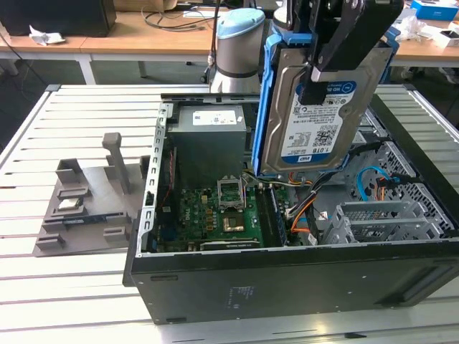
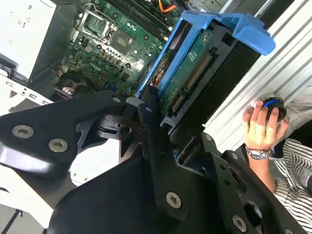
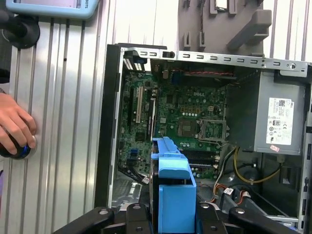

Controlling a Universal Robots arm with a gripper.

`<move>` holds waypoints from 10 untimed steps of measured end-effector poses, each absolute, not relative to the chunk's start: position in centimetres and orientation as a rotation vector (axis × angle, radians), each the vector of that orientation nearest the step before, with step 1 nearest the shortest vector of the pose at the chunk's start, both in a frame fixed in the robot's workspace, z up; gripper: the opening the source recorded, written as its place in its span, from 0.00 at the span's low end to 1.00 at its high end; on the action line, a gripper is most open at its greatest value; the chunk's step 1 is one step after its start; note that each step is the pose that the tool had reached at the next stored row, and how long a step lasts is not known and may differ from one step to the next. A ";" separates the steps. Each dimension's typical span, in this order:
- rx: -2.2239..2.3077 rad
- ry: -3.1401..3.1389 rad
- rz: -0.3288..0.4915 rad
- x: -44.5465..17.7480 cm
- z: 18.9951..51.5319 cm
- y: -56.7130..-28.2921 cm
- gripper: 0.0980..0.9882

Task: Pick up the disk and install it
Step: 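Pick up the disk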

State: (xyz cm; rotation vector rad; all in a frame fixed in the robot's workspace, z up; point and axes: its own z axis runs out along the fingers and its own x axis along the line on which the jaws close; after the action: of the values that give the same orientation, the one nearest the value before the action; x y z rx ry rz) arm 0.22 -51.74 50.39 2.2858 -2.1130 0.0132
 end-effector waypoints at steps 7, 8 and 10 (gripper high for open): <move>2.285 -2.113 0.014 0.2 50.4 -53.8 0.30; 2.285 -2.113 0.014 0.2 50.4 -53.9 0.30; 2.285 -2.113 0.014 0.2 50.3 -54.5 0.30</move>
State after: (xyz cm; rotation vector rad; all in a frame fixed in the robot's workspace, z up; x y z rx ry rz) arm 0.22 -54.51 50.34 2.2855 -2.1125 0.0139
